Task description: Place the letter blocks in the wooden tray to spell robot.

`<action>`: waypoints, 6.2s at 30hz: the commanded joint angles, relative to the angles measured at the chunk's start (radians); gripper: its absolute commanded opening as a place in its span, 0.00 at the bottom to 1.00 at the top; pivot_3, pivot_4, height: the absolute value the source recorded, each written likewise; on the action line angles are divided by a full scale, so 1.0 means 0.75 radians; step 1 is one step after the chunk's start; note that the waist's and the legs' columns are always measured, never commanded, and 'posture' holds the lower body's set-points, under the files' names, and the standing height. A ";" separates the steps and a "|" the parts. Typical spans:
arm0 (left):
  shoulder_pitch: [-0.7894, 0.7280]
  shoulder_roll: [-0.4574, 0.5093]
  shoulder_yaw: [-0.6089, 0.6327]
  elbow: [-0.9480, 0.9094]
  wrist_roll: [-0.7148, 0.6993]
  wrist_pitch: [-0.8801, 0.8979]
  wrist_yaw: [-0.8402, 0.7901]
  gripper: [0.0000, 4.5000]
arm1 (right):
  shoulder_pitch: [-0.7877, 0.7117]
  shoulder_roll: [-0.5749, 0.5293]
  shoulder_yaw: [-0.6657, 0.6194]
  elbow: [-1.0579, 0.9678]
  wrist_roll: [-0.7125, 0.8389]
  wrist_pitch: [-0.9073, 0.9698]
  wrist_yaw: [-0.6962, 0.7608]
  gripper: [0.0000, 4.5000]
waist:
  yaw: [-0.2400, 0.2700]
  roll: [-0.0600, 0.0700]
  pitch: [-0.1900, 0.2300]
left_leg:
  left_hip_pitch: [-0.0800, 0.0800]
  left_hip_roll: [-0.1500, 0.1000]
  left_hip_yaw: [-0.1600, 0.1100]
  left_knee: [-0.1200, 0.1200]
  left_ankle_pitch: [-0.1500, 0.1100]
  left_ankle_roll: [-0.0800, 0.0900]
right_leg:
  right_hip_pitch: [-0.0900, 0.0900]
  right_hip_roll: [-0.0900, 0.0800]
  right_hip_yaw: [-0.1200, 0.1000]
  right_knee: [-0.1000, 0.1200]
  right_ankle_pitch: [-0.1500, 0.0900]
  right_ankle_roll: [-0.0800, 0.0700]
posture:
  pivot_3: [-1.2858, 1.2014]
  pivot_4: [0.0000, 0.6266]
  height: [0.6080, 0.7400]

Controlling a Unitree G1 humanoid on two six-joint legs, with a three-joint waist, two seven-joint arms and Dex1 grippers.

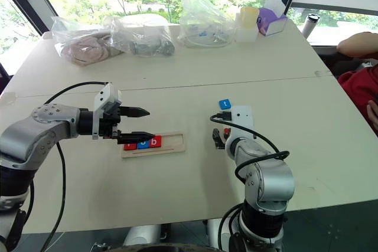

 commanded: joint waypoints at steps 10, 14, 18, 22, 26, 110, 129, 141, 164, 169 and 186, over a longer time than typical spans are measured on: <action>0.116 0.256 0.040 -0.285 -0.073 0.019 -0.237 1.00 | 0.003 -1.069 -0.142 0.293 0.553 -0.858 1.419 0.99 | -0.001 -0.001 0.001 | 0.001 0.001 -0.002 -0.005 -0.005 0.009 | 0.006 0.001 -0.002 -0.011 -0.001 0.008 | 0.52 0.24 1.00; 0.134 0.288 0.071 -0.377 -0.099 0.036 -0.214 1.00 | 0.029 -1.245 0.107 0.736 0.336 -1.482 1.632 0.99 | -0.008 -0.001 0.001 | 0.001 0.000 0.005 -0.002 -0.007 0.012 | 0.007 -0.001 0.002 -0.013 -0.003 0.009 | 0.52 0.24 1.00; 0.155 0.276 0.104 -0.420 -0.121 0.073 -0.150 1.00 | -0.056 -1.234 0.217 1.085 0.282 -1.805 1.782 0.99 | -0.006 -0.002 0.003 | 0.003 0.000 0.008 0.000 -0.007 0.012 | 0.007 0.001 0.006 -0.012 -0.002 0.007 | 0.52 0.24 1.00; 0.252 0.316 0.135 -0.465 -0.114 0.101 -0.113 1.00 | -0.181 -1.174 0.332 1.342 0.192 -2.048 1.845 0.99 | -0.013 -0.002 0.003 | 0.004 0.001 0.008 0.001 -0.007 0.012 | 0.007 0.002 0.007 -0.010 0.000 0.007 | 0.52 0.24 1.00; 0.321 0.325 0.191 -0.480 -0.117 0.109 -0.067 1.00 | -0.291 -1.095 0.379 1.553 0.096 -2.275 1.781 0.99 | -0.004 -0.002 0.003 | 0.003 0.001 0.007 0.001 -0.007 0.012 | 0.006 0.003 0.007 -0.010 0.003 0.003 | 0.52 0.24 1.00; 0.299 0.174 0.269 -0.289 -0.102 0.056 0.090 1.00 | -0.134 -0.358 0.087 0.746 0.018 -0.931 0.311 0.98 | -0.008 -0.004 0.002 | 0.003 0.000 0.003 0.003 0.000 0.000 | -0.001 0.002 0.005 0.009 0.004 -0.003 | 0.52 0.24 1.00; 0.264 0.161 0.246 -0.296 -0.098 0.057 0.113 1.00 | -0.223 -0.299 0.115 0.871 0.030 -0.987 0.226 0.27 | -0.007 -0.004 0.002 | 0.004 0.001 0.003 0.002 0.000 0.000 | 0.000 0.003 0.005 0.009 0.004 -0.003 | 0.52 0.24 1.00; 0.081 -0.005 0.199 -0.264 -0.227 0.077 0.085 1.00 | -0.020 -0.022 -0.015 -0.034 0.076 0.005 0.104 0.27 | -0.007 -0.005 0.001 | 0.002 0.000 -0.001 0.002 0.000 0.000 | -0.001 0.002 0.003 0.008 0.000 0.001 | 0.52 0.24 1.00; 0.056 0.102 -0.004 -0.223 -0.094 -0.043 -0.228 1.00 | -0.029 -0.961 -0.047 0.154 0.512 -0.813 1.252 1.00 | -0.005 -0.003 0.004 | 0.000 -0.001 0.000 -0.002 -0.002 0.003 | 0.002 0.001 0.003 -0.005 -0.003 0.002 | 0.52 0.24 1.00; 0.094 0.150 0.005 -0.327 -0.123 -0.027 -0.257 1.00 | -0.037 -1.210 0.175 0.700 0.340 -1.527 1.643 1.00 | -0.018 -0.004 0.004 | 0.002 0.001 0.004 -0.002 -0.006 0.011 | 0.005 0.004 0.004 -0.010 -0.001 0.008 | 0.52 0.24 1.00; 0.281 0.189 0.134 -0.444 -0.166 0.037 -0.082 1.00 | -0.410 -1.016 0.445 1.784 0.105 -2.473 1.915 0.81 | -0.005 -0.005 0.004 | 0.010 0.001 0.004 0.002 -0.006 0.010 | 0.014 0.003 0.006 -0.009 0.002 -0.002 | 0.52 0.24 1.00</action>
